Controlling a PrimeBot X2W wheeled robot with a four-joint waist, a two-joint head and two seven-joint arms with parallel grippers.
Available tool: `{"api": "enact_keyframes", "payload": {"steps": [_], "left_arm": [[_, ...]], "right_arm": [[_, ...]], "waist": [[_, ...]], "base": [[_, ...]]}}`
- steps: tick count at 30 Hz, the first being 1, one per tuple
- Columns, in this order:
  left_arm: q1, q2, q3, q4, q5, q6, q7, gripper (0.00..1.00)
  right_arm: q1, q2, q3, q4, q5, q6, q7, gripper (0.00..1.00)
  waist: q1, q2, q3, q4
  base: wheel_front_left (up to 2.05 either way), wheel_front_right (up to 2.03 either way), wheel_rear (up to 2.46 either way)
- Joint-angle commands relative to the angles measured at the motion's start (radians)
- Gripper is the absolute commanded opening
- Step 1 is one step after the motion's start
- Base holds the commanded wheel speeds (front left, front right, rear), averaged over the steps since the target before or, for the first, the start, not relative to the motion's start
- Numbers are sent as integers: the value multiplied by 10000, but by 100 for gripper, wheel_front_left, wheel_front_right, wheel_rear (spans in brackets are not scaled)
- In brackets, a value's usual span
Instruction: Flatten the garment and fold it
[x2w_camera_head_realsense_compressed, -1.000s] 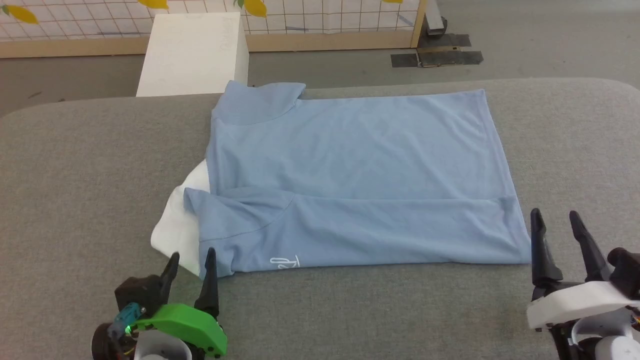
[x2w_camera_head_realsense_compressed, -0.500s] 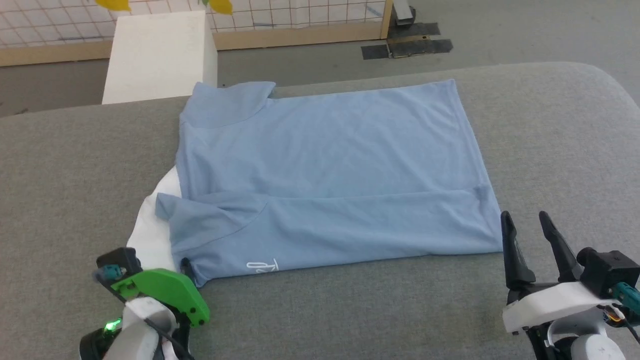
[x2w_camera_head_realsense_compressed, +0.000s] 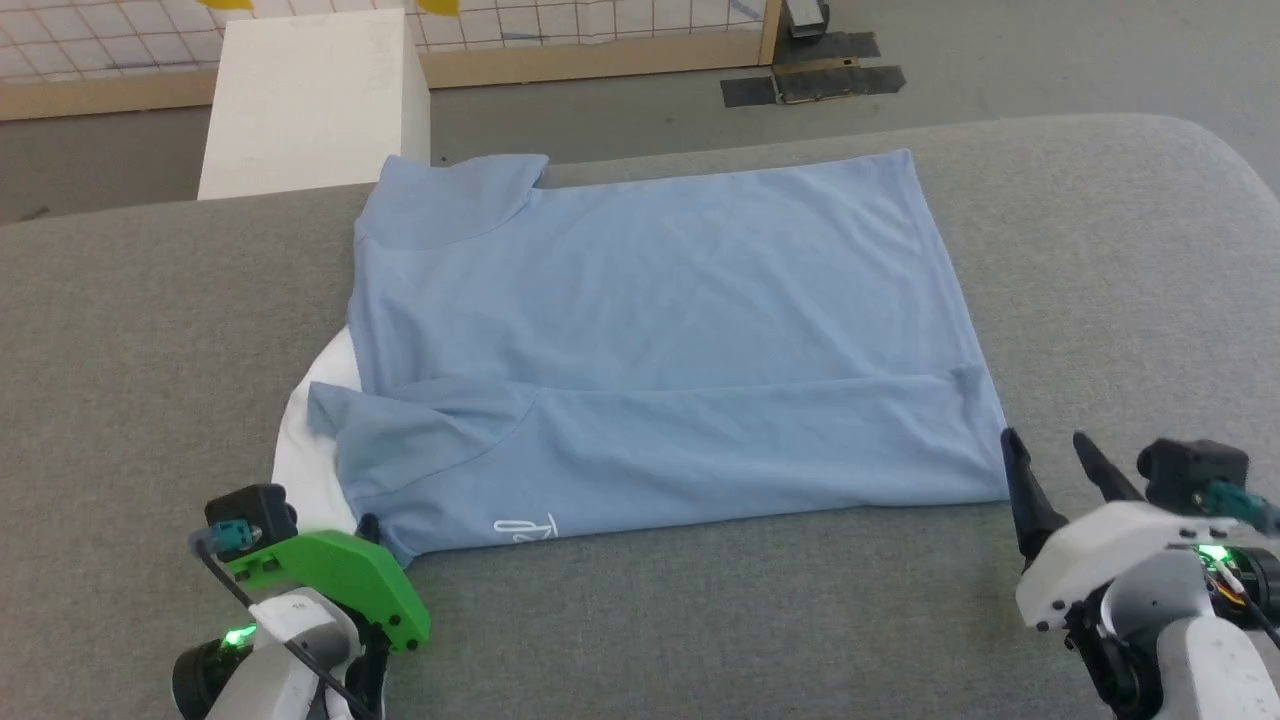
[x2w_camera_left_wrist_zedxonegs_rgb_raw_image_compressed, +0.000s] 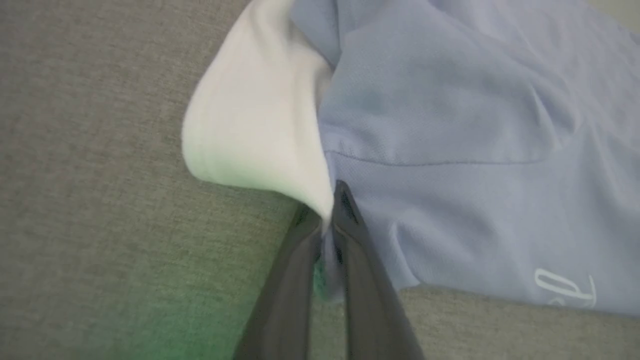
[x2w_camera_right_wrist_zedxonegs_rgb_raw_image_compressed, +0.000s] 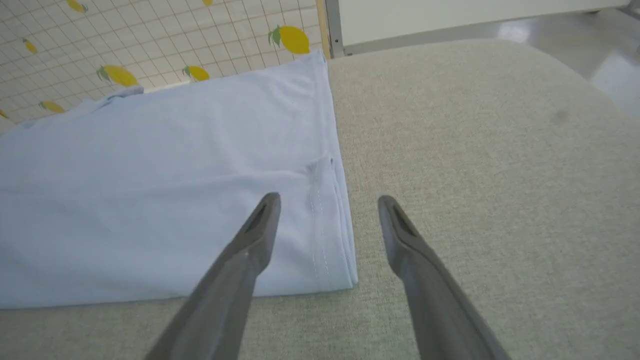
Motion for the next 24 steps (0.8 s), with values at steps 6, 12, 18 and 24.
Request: {"api": "enact_keyframes", "payload": {"steps": [6,12,18,24], "left_arm": [[-17,-169,-336,88,258,-299,-313,0],[-210,-218,-538,139,400,-500,-561,0],[-276,-161,-625,176,555,-620,-910,0],[-61,157,-580,-117,869,-425,-1303,0]], "right_arm": [[-1293,13,-587,1089,-289,-15,3341,100],[-1943,14,-1134,1639,-669,-15,6287,100],[-1924,14,-1232,1174,-527,-15,7586,0],[-1208,14,-1285,-68,144,-15,6442,0]], "waist": [[0,0,178,442],[0,0,341,743],[0,0,257,893],[0,0,-241,989]], "base": [[0,0,0],[0,0,0],[0,0,0],[0,0,0]]}}
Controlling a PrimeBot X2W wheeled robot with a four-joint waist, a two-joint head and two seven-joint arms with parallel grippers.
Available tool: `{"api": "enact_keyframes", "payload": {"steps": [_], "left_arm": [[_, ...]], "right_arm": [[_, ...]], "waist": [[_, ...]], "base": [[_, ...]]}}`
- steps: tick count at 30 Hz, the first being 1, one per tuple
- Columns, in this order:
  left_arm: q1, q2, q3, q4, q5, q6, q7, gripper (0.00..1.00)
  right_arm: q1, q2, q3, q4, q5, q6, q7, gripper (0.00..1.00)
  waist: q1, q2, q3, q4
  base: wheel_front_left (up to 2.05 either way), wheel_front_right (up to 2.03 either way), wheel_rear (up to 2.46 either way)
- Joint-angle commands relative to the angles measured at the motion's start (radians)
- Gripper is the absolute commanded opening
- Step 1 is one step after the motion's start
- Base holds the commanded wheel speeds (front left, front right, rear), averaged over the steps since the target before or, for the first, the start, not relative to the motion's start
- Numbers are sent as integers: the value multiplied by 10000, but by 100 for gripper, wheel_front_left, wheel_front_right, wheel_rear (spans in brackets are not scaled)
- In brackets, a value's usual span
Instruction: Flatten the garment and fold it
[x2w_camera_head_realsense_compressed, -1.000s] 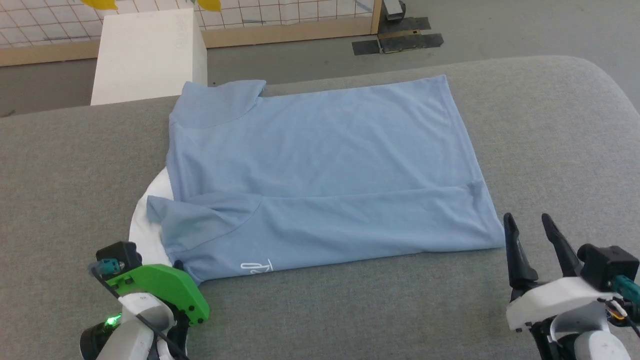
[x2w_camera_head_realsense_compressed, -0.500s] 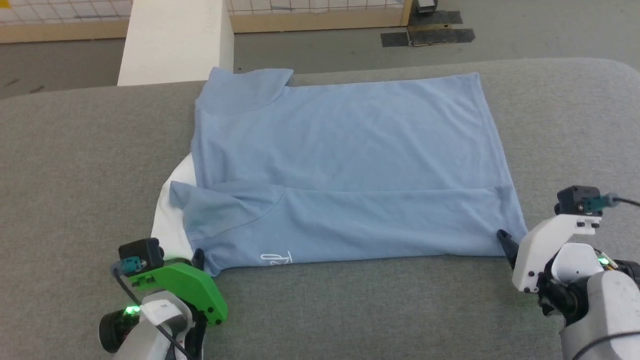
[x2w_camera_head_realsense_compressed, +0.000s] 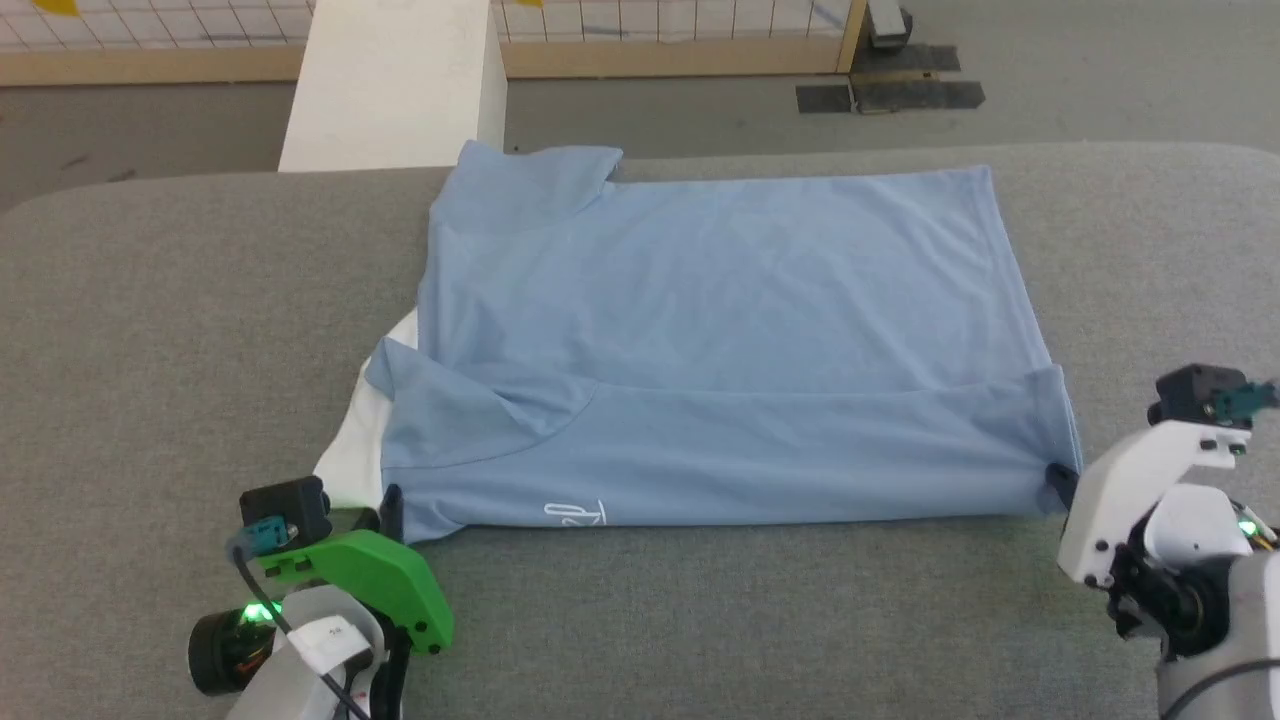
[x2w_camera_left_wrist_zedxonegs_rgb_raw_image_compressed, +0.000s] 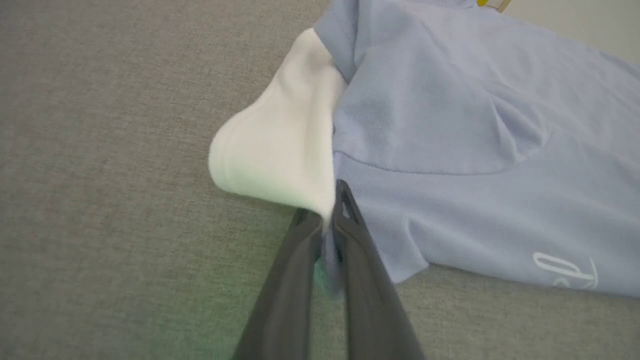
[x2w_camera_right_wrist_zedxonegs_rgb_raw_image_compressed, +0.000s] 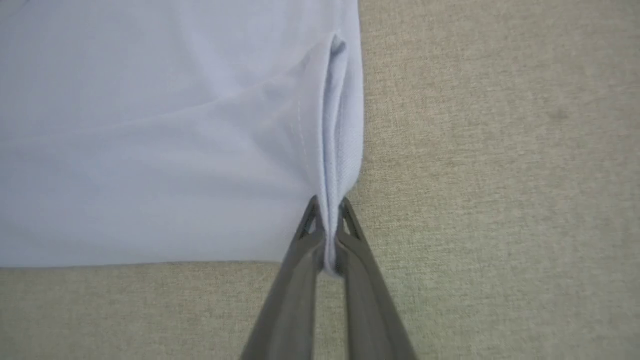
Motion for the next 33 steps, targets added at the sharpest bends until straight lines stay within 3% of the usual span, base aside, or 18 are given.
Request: {"api": "enact_keyframes", "payload": {"steps": [1,10,15,21,27,28,29,30,32,33], "left_arm": [[202,167,34,-155,142,142,-32,0],[1908,1177,113,-2214,114,1117,1513,0],[2927,1607,-18,-3247,-131,1480,2632,0],[3098,1550,-248,-3214,-261,1308,2777,0],[2654,1036,-618,-2410,-254,925,2413,0],[2588,936,-613,-2277,-252,906,2267,41],[2553,858,-604,-2192,-266,880,2150,80],[2546,756,-580,-2121,-311,879,2042,100],[2615,660,-477,-2079,-436,882,1902,100],[2661,672,-417,-2096,-474,885,1848,100]], "right_arm": [[347,-1,-32,-257,188,-15,-179,0],[2681,-1,-177,-2532,1064,-15,57,0],[3691,-1,-307,-2976,1325,-15,549,0],[4051,-1,-375,-2161,1243,-15,170,0],[3815,-1,7,-865,1155,-15,-938,0],[3761,-1,81,-667,1207,-15,-1144,0],[3708,-1,120,-567,1234,-15,-1394,12],[3665,-1,182,-464,1266,-15,-1704,32],[3632,-1,321,-360,1359,-15,-2202,100],[3623,-1,319,-352,1382,-15,-2449,100]], "waist": [[0,0,-284,64],[0,0,-696,46],[0,0,-613,28],[0,0,-456,83],[0,0,-394,44],[0,0,-393,31],[0,0,-401,20],[0,0,-419,11],[0,0,-461,-11],[0,0,-479,-19]], "base": [[0,0,0],[0,0,0],[0,0,0],[0,0,0],[0,0,0],[0,0,0],[0,0,0],[0,0,0],[0,0,0],[0,0,0]]}}
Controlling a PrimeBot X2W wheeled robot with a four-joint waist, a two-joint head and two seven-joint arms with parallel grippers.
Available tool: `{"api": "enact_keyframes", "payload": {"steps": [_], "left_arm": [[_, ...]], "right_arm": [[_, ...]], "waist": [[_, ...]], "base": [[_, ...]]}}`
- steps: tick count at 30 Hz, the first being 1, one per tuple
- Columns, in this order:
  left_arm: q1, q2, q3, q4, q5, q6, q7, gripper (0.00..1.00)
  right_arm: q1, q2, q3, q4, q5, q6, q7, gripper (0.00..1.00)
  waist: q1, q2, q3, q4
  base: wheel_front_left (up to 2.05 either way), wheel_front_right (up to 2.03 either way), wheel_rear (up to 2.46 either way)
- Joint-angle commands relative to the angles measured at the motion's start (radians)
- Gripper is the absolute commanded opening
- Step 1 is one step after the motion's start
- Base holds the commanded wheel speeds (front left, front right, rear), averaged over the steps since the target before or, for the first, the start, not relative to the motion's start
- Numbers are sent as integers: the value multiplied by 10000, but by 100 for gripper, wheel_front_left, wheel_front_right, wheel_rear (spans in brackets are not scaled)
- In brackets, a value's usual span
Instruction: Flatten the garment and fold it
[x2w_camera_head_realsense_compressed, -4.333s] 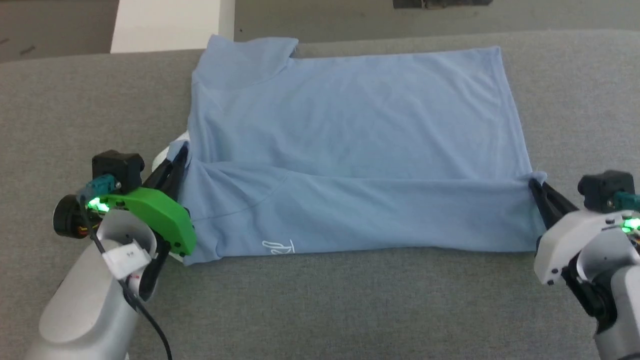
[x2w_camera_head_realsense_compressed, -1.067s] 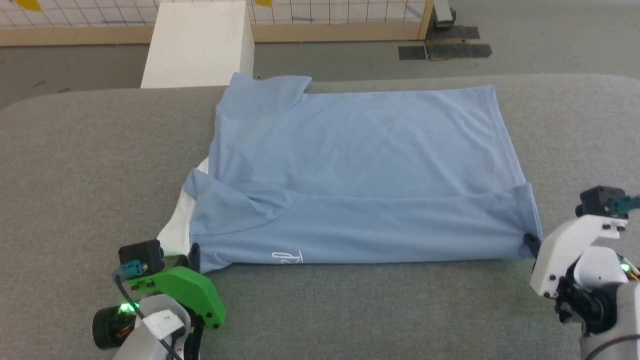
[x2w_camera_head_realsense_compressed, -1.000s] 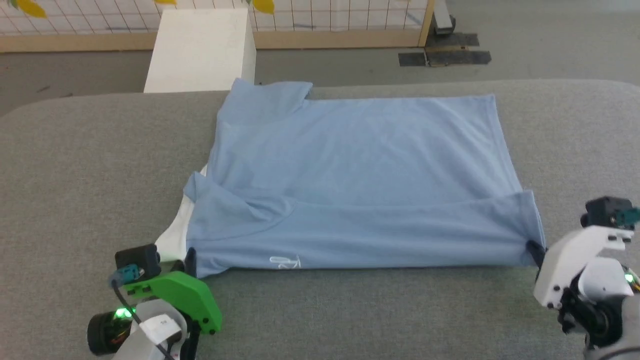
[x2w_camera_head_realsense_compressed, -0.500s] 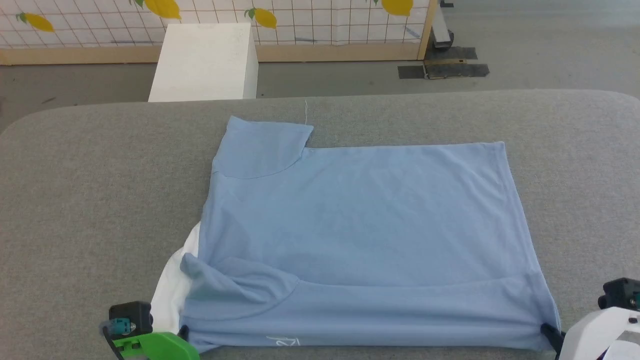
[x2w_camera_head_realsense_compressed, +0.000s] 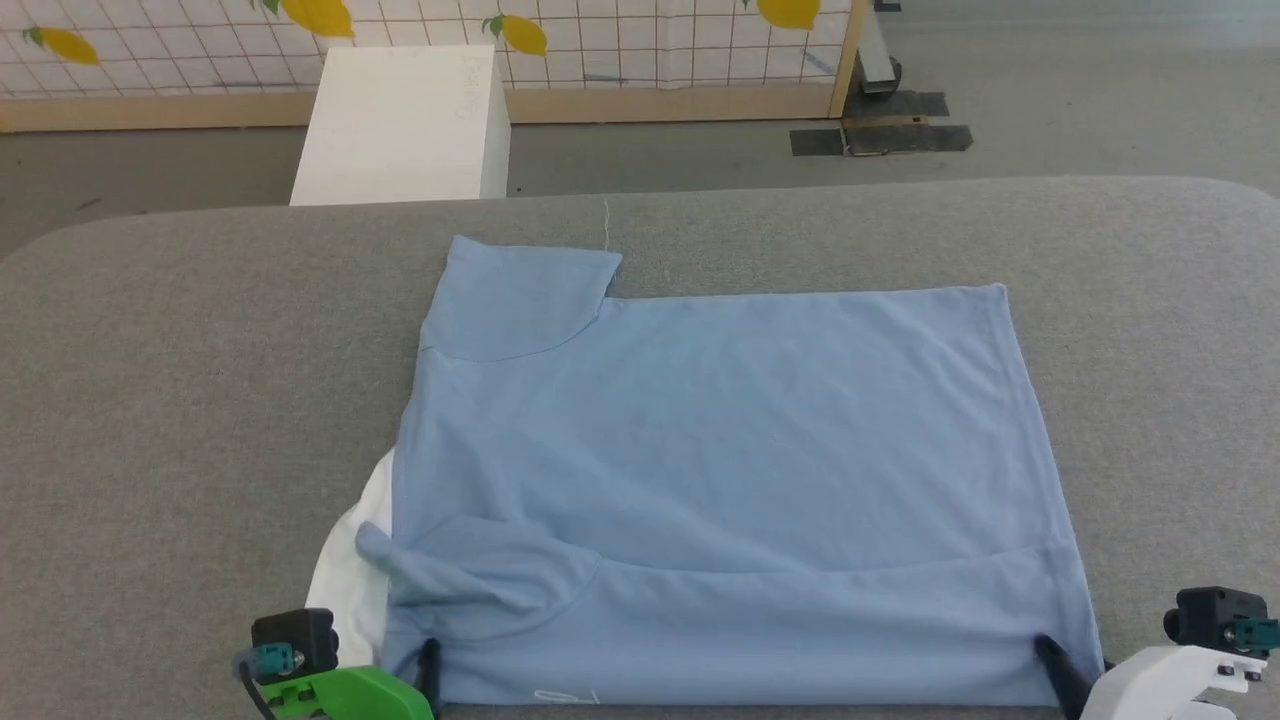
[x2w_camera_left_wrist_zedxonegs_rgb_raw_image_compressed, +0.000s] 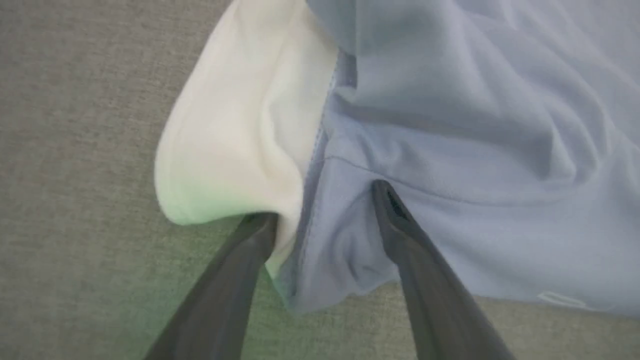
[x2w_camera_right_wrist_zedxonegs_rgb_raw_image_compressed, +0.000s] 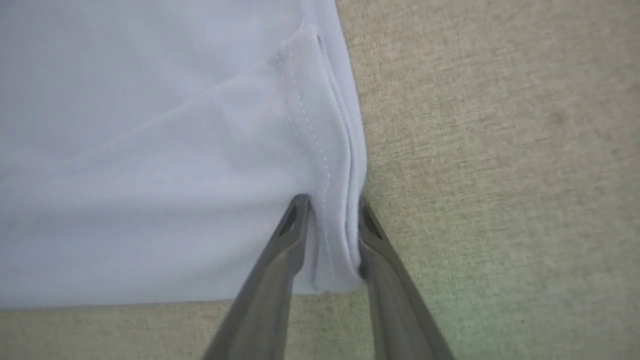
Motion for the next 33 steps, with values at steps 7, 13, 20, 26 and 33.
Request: {"api": "enact_keyframes", "payload": {"steps": [7,13,20,26,33], "left_arm": [[-49,430,588,-737,120,-202,-974,100],[-2020,939,564,-973,1450,-813,-2564,100],[-4970,1244,410,274,1726,-2024,-2581,100],[-8505,1662,276,2540,1153,-3428,-356,100],[-10287,1978,369,4042,552,-3066,2840,100]], "right_arm": [[-100,39,391,-477,-428,-19,-2090,100],[-806,39,1217,-1419,-1347,-19,-5073,100],[-1766,39,1687,-1594,-1652,-19,-6311,100],[-2780,39,2264,-1593,-1566,-19,-6711,100],[-3343,39,2783,-1562,-1335,-19,-6945,100]], "waist": [[0,0,-38,-1],[0,0,638,-323],[0,0,1861,-789],[0,0,3273,-1558],[0,0,4000,-2244]], "base": [[0,0,0],[0,0,0],[0,0,0],[0,0,0],[0,0,0]]}}
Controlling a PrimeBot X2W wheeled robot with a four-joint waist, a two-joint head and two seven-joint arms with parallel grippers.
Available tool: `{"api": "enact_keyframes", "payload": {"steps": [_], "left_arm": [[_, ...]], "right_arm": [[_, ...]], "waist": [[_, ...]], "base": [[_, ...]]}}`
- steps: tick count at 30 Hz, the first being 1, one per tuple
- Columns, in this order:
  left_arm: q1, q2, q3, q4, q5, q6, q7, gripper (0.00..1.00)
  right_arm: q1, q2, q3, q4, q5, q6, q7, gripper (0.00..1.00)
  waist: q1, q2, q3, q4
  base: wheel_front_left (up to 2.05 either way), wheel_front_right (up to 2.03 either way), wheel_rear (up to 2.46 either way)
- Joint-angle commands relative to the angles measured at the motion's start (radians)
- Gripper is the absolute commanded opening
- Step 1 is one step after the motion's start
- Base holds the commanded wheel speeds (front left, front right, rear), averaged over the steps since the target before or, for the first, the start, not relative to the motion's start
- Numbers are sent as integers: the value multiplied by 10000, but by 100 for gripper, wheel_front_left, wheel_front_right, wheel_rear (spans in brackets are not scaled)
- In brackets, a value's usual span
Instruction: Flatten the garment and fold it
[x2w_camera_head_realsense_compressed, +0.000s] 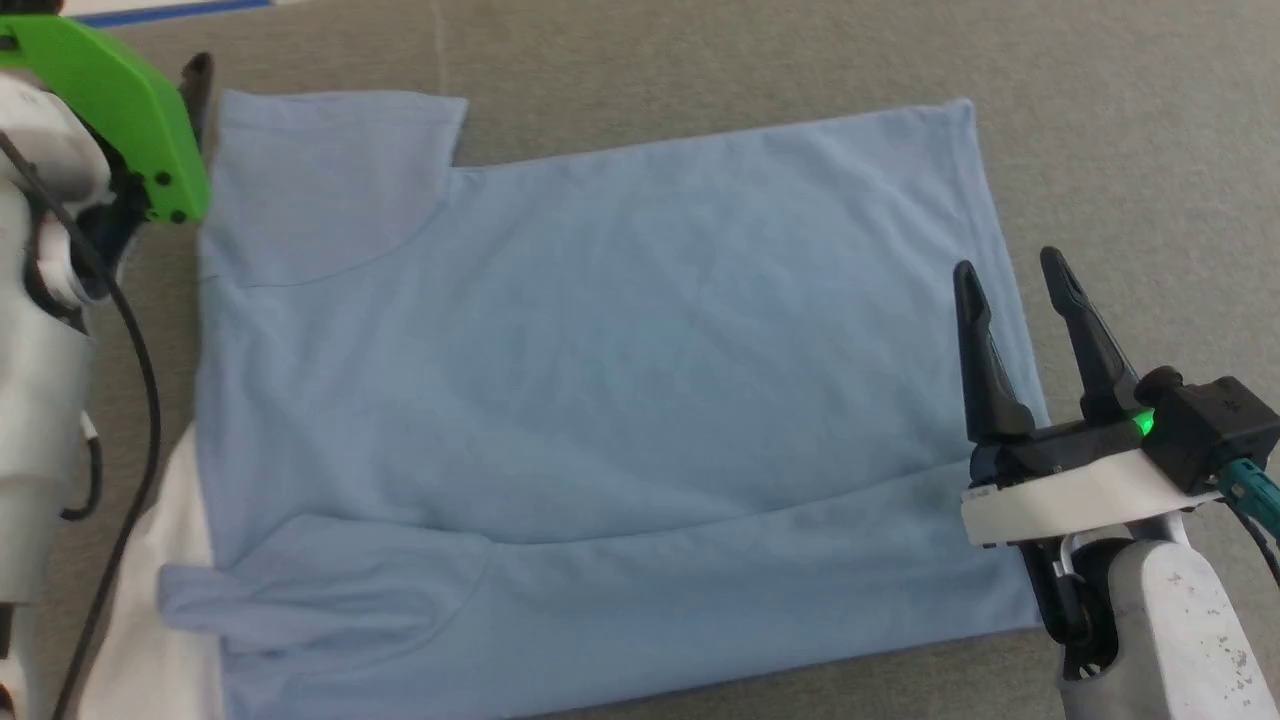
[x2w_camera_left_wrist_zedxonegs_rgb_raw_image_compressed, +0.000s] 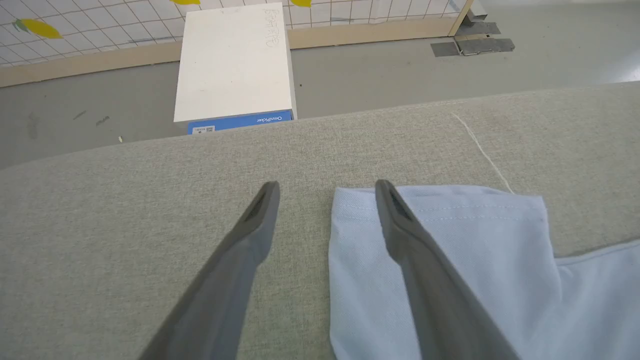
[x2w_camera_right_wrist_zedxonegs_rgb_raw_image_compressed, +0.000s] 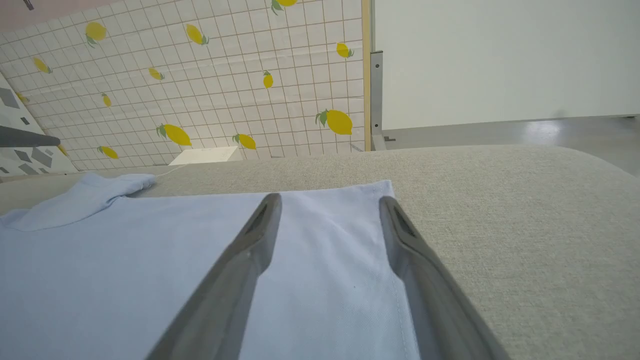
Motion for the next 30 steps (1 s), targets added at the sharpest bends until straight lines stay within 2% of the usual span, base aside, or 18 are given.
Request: {"api": "enact_keyframes", "payload": {"steps": [1,9,14,15,16,17,22,24,30], "left_arm": [[-221,123,-20,98,-122,108,404,100],[-337,485,9,69,-269,1032,2275,100],[-176,788,-151,-168,-16,1438,2790,100],[-128,803,-171,-237,-26,1471,2873,88],[-92,820,-201,-305,-24,1467,2921,42],[-54,832,-216,-387,-30,1481,2956,0],[52,829,-242,-681,-108,1419,2913,0],[65,834,-257,-737,-100,1386,2824,0],[-8,688,-324,-850,-169,1226,2608,0]], "right_arm": [[-170,-3,50,-9,84,-15,-105,100],[-300,-3,202,167,279,-15,-290,100],[-441,-3,298,220,278,-15,-279,100],[-489,-3,332,222,249,-15,-248,100],[-531,-3,350,218,228,-15,-218,100],[-596,-3,357,213,176,-15,-161,100],[-1425,-47,382,212,-176,-15,416,100],[-2046,-59,316,329,-275,-15,966,100],[-4306,-25,-424,1583,-467,-15,4011,100]], "waist": [[-2,0,729,-763],[-2,0,1039,-1090],[-2,0,1134,-1096],[-2,0,1142,-1080],[-2,0,1149,-1060],[-2,0,1157,-1033],[-2,0,1192,-931],[-2,0,1193,-904],[-2,0,1253,-701]], "base": [[0,0,0],[0,0,0],[0,0,0],[0,0,0],[0,0,0],[0,0,0],[0,0,0],[0,0,0],[0,0,0]]}}
